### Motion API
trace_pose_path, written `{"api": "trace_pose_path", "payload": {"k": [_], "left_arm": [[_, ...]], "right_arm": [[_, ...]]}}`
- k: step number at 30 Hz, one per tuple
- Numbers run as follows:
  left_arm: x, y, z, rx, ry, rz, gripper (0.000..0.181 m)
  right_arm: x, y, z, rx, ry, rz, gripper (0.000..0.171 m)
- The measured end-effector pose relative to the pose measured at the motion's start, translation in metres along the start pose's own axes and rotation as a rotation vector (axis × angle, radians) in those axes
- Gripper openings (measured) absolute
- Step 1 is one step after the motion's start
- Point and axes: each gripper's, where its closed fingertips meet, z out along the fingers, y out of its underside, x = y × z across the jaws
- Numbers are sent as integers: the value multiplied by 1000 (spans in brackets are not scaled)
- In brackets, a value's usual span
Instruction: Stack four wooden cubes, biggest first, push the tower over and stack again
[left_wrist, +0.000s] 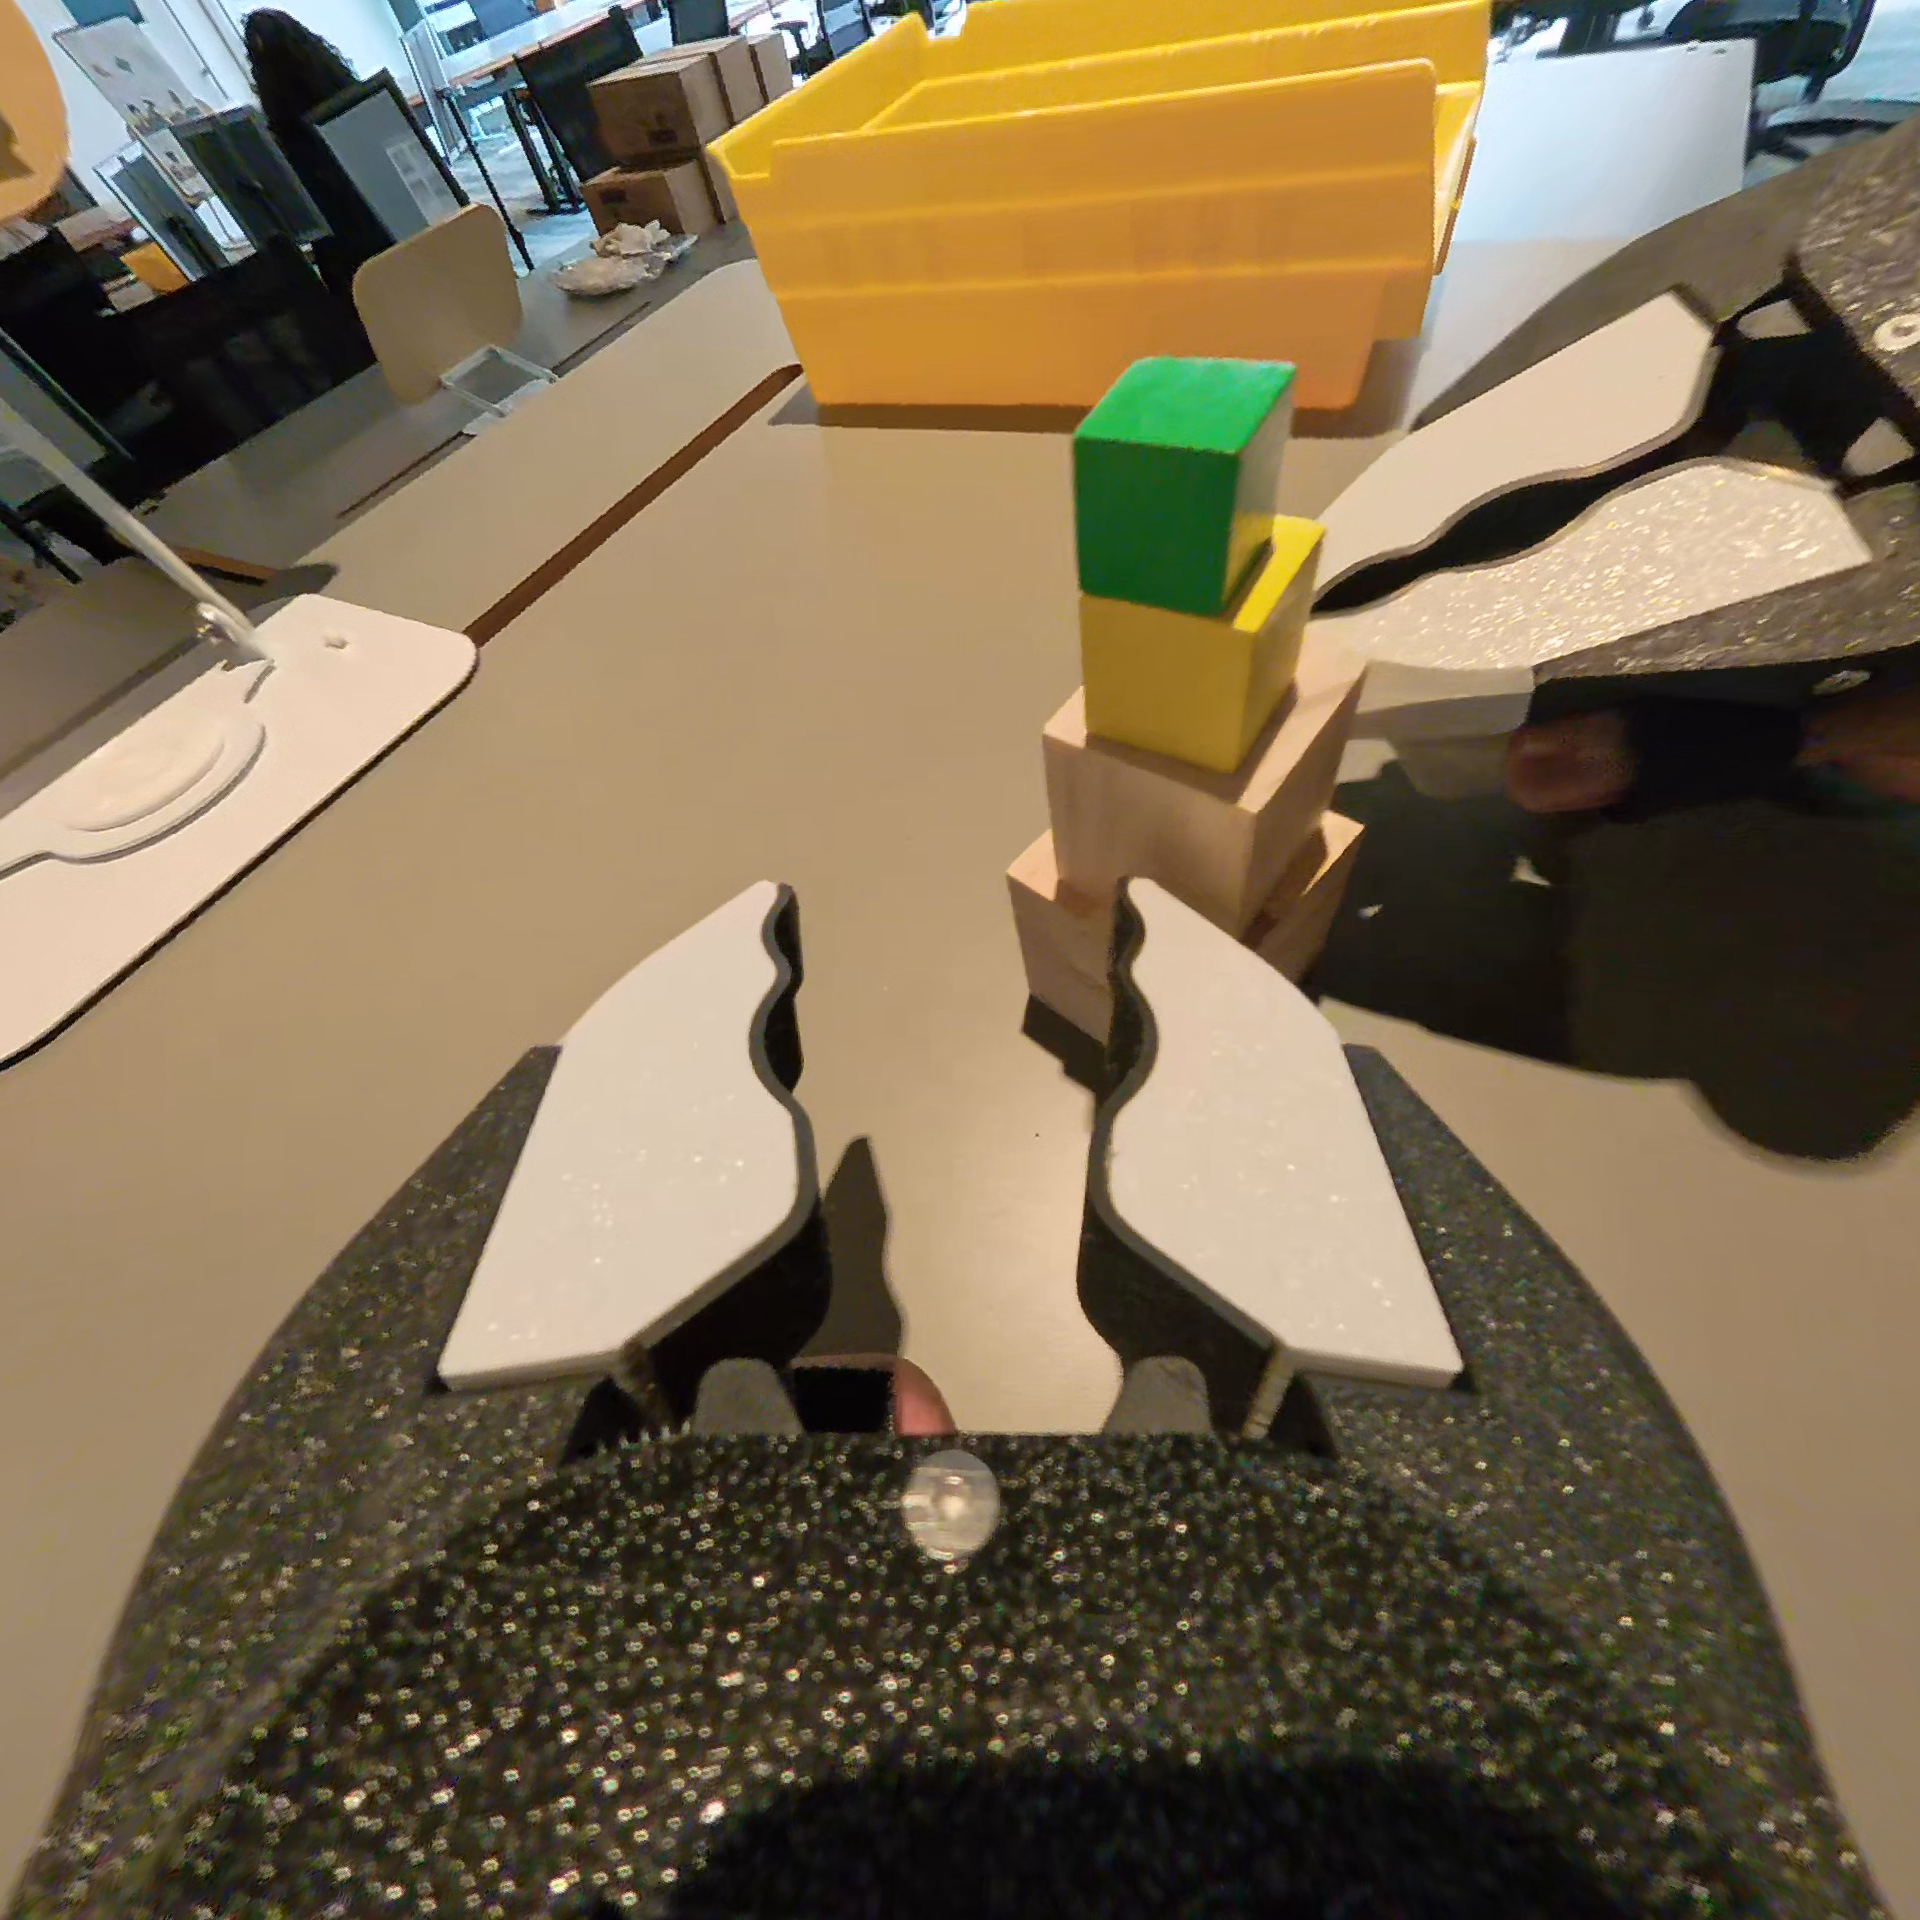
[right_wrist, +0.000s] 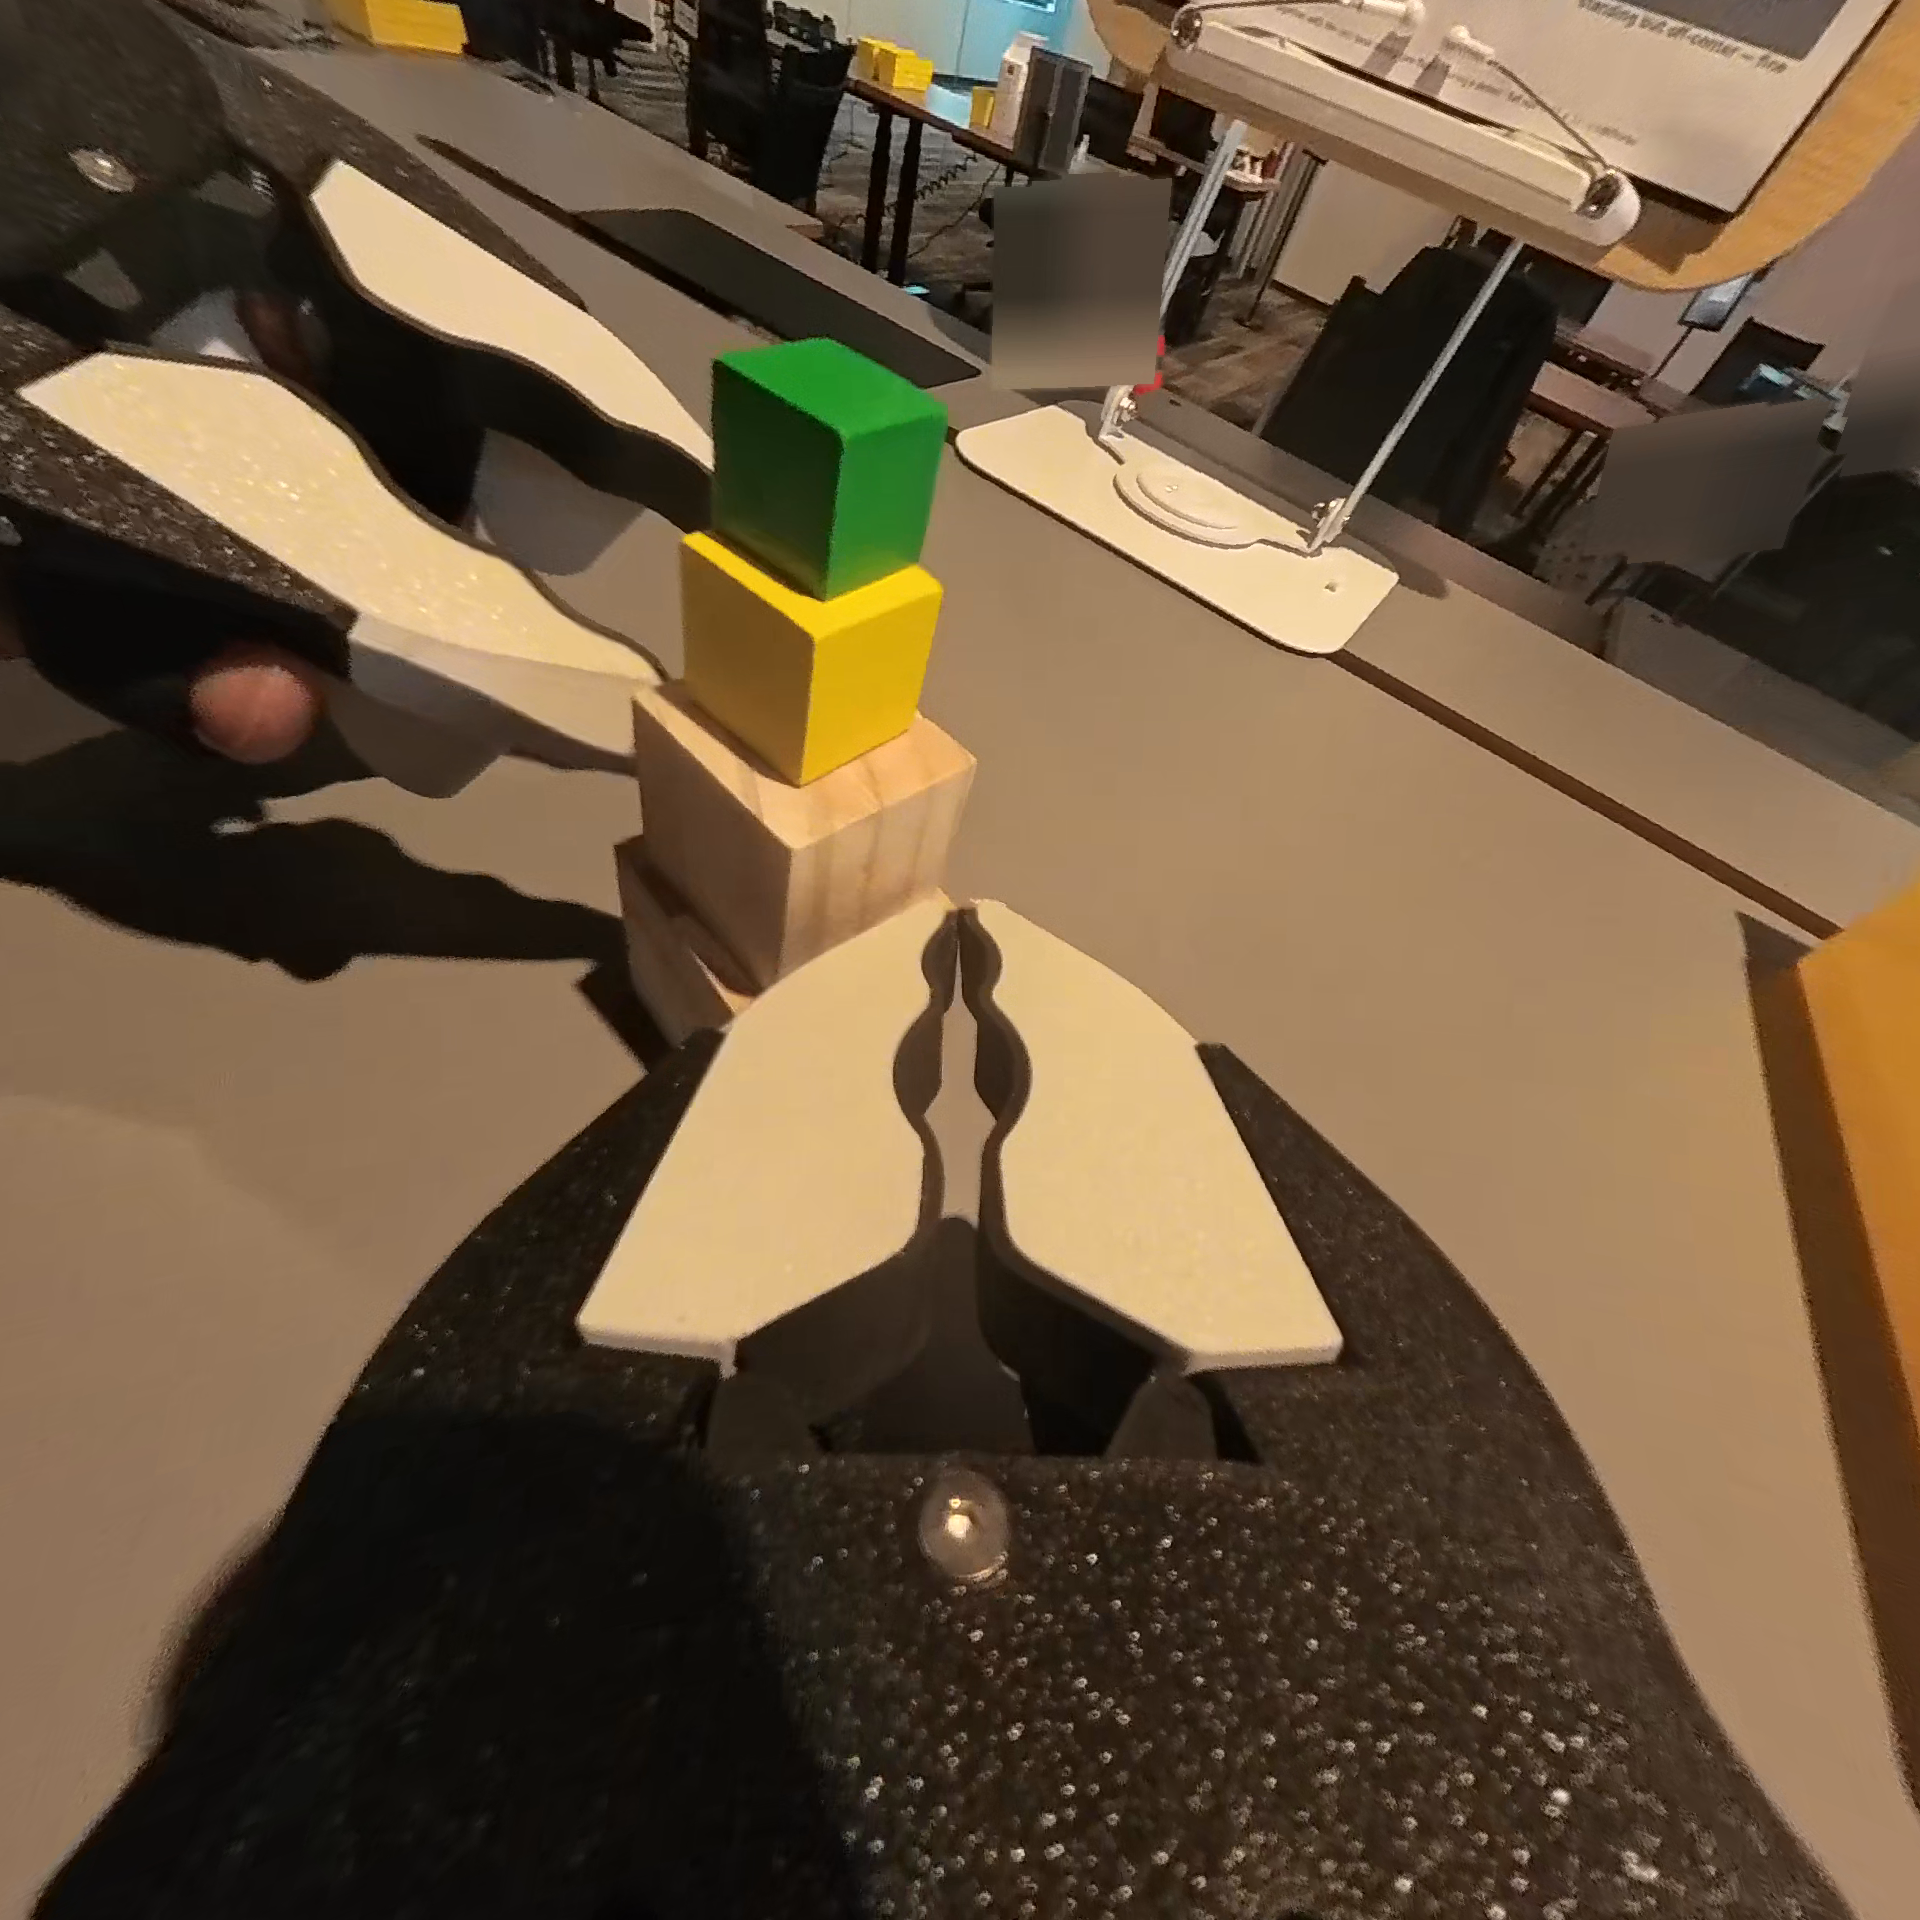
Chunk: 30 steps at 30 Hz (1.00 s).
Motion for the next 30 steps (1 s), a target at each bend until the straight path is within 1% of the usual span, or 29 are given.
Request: {"api": "trace_pose_path", "payload": {"k": [4,7,11,13,15,18,21,26,30], "left_arm": [[-5,2,-1,10,10,-45,56],[-4,2,0,7,11,-40,56],[-13,4,-2,11,-24,-38,56],[-23,5,-4,23,-52,-70,56],[-33,6,-6,36,-73,-113,56],[-44,11,-6,43,-95,-160,55],[-48,9,-8,63,-108,-176,55],[-48,12,-10,50,-121,-152,54],[-51,15,-12,40,-132,-142,54]], "right_arm": [[3,0,-8,14,22,26,0],[0,1,-10,11,28,27,0],[0,-1,-23,-7,98,0,0],[-9,-9,-32,13,123,-32,0],[-29,-20,-35,48,104,-73,0],[-53,-36,-27,62,114,-189,0],[-67,-41,-7,11,138,-278,0],[-59,-32,16,-102,249,-341,0],[-46,-28,14,-124,313,-324,0]]}}
